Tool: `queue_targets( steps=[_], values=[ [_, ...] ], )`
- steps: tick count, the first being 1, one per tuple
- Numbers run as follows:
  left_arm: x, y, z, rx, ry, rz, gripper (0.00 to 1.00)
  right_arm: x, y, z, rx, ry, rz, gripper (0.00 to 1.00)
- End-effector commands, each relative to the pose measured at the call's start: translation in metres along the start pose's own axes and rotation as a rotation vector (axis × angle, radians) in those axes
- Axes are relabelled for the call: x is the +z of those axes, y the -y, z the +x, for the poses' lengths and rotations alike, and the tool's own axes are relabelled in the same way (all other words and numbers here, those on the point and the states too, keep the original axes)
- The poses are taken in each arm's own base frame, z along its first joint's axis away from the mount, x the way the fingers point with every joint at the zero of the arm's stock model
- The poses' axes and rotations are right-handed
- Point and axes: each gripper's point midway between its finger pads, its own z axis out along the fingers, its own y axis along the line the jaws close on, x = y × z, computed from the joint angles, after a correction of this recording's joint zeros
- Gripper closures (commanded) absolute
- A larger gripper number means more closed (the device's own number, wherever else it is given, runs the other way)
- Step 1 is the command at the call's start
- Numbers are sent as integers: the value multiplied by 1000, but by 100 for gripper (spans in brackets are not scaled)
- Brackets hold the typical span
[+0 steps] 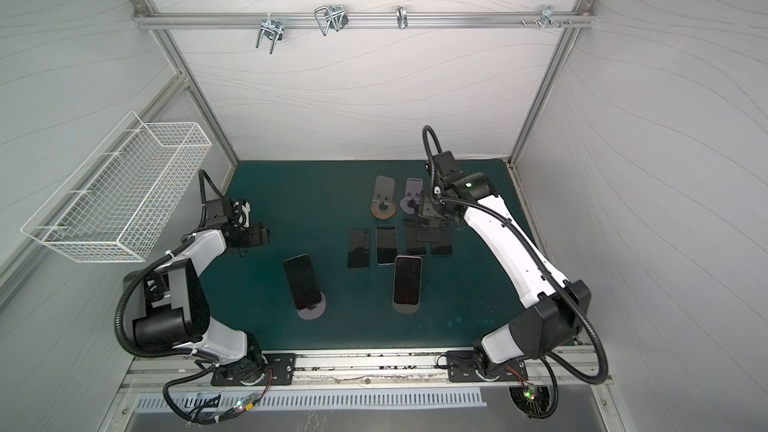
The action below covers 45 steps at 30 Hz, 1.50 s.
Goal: Remove the phone from the phone stand
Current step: 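Carry the second black stand with the right gripper toward the far stand row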
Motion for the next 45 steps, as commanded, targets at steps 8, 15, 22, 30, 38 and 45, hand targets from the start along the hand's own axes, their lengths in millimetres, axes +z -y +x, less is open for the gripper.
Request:
queue_targets(
  steps=[8, 15, 22, 30, 38, 45],
  values=[
    [-9, 0, -16, 12, 73, 2, 13, 27, -125, -33, -96, -16, -160, 37],
    [-11, 2, -17, 17, 80, 10, 13, 61, -181, -48, -115, 11, -215, 39],
    [-10, 2, -17, 17, 78, 11, 13, 89, -216, -64, -115, 100, -241, 41],
    [-10, 2, -16, 16, 75, 9, 14, 136, -225, -66, -97, 113, -195, 41],
    [-12, 2, -16, 18, 84, 8, 14, 171, -224, -66, -126, 131, -131, 42],
    [-11, 1, -15, 17, 74, 3, 14, 188, -212, -60, -132, 115, -62, 41]
  ],
)
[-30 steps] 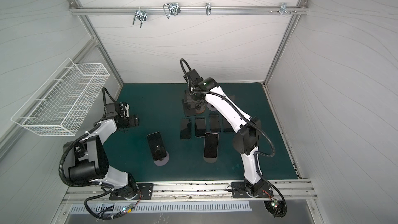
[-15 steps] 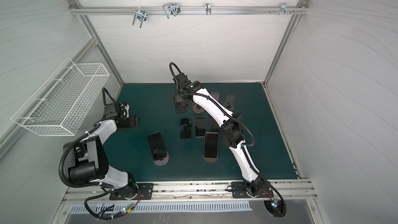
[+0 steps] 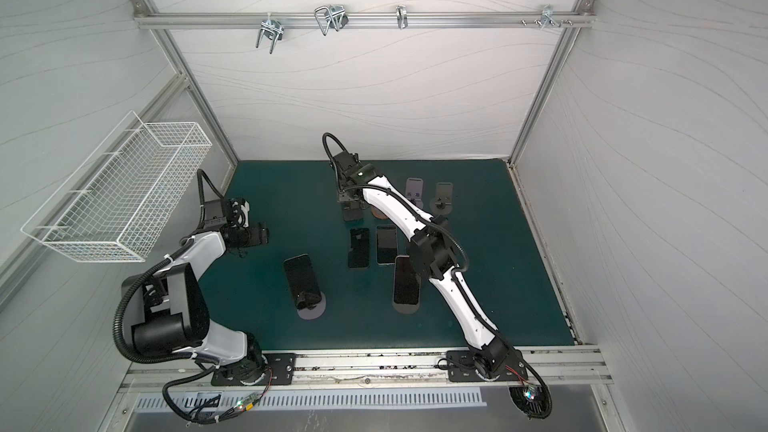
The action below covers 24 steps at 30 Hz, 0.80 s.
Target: Remove the phone from the phone stand
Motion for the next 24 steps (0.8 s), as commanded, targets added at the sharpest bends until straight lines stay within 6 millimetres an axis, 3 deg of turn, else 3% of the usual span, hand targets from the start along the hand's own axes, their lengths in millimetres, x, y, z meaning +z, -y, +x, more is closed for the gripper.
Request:
queue_targets(
  steps=[1, 10, 15, 20, 24],
  values=[
    [-6, -1, -13, 10, 48, 0, 14, 0, 1, -8, -3, 37, 28, 41],
    [-6, 0, -13, 12, 48, 1, 14, 17, 7, 4, -12, 9, 63, 38],
    [-5, -1, -13, 10, 44, -1, 15, 18, 9, 7, -27, 3, 63, 28],
    [-6, -1, -13, 12, 47, 2, 15, 6, -3, -2, 6, -3, -49, 24],
    [-6, -1, -13, 13, 48, 0, 15, -16, 2, -17, 12, 26, -72, 20]
  ],
)
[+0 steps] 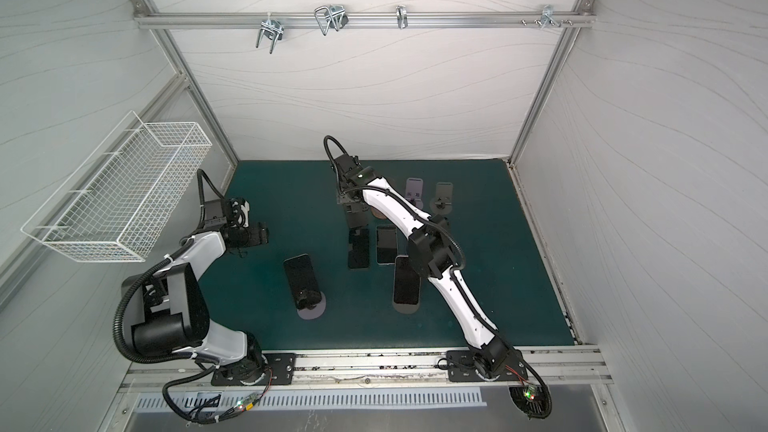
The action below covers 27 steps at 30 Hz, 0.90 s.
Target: Remove the phone from the phone stand
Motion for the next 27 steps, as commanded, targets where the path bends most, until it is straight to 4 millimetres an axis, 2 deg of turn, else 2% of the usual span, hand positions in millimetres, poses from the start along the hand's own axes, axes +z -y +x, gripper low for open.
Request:
queue_targets(
  steps=[1, 5, 8, 13, 16, 21, 23, 27],
  values=[
    [-5, -1, -13, 14, 45, 1, 15, -42, -2, -26, 9, 59, -62, 19],
    [-4, -2, -12, 8, 38, -4, 15, -77, -2, -36, -6, 82, -111, 16],
    [-5, 0, -13, 13, 40, 2, 15, -113, 1, -43, -44, 113, -133, 14],
    [-4, -2, -13, 10, 39, -4, 15, -170, 20, -33, -119, 141, -126, 9],
    [-4, -2, -13, 10, 39, -3, 15, -196, 41, -12, -167, 132, -93, 7],
    [-4, -2, -13, 11, 38, -3, 15, -238, 83, 36, -186, 79, -20, 1],
    [-3, -2, -12, 13, 33, -4, 15, -256, 96, 53, -157, 77, 2, 1],
    [-2, -3, -12, 7, 25, -8, 15, -277, 113, 87, -71, 50, 29, 1]
  ],
)
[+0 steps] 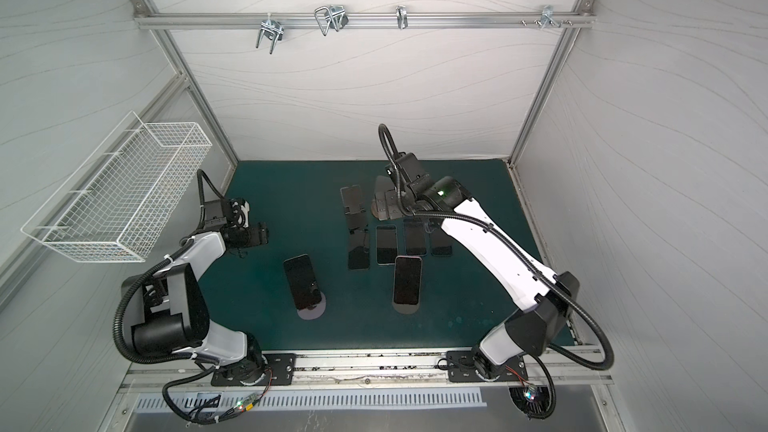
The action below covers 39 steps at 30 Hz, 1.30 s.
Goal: Remove the phone from the phone stand
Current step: 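Move the right gripper over the round stand holding the magenta phone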
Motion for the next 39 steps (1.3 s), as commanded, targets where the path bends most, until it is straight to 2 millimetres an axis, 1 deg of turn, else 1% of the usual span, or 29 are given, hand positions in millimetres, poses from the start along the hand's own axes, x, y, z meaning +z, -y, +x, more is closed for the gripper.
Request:
queue_targets(
  steps=[1, 2, 5, 9, 13, 15, 18, 25, 28, 31, 33, 37, 39],
  values=[
    [-2, -2, -13, 10, 29, -5, 15, -21, 17, 34, 70, -47, 85, 1],
    [-3, -3, -13, 10, 30, -6, 15, -27, 21, 41, 93, -34, 135, 1],
    [-2, -3, -12, 5, 25, -10, 15, -35, 20, 65, 113, -46, 198, 1],
    [-2, -3, -13, 10, 27, -10, 15, -35, 16, 99, 129, -130, 256, 1],
    [-3, -3, -12, 7, 29, -9, 15, -23, 12, 127, 168, -181, 283, 1],
    [-3, -2, -12, 10, 33, -5, 15, -14, 4, 138, 194, -205, 254, 1],
    [-3, -2, -13, 9, 32, -7, 15, -3, -6, 149, 230, -221, 220, 1],
    [-3, -3, -12, 8, 30, -9, 16, 18, -16, 163, 282, -226, 186, 1],
    [-4, -3, -12, 8, 34, -9, 16, 25, -14, 167, 270, -234, 217, 1],
    [-4, -2, -12, 12, 32, -7, 16, 29, -4, 171, 257, -216, 269, 1],
    [-3, -3, -12, 8, 30, -8, 16, 33, -1, 174, 254, -208, 273, 1],
    [-3, -3, -12, 8, 31, -9, 16, 42, -8, 179, 282, -200, 223, 4],
    [-2, -4, -12, 8, 22, -13, 17, 44, -6, 182, 302, -201, 240, 6]
  ],
)
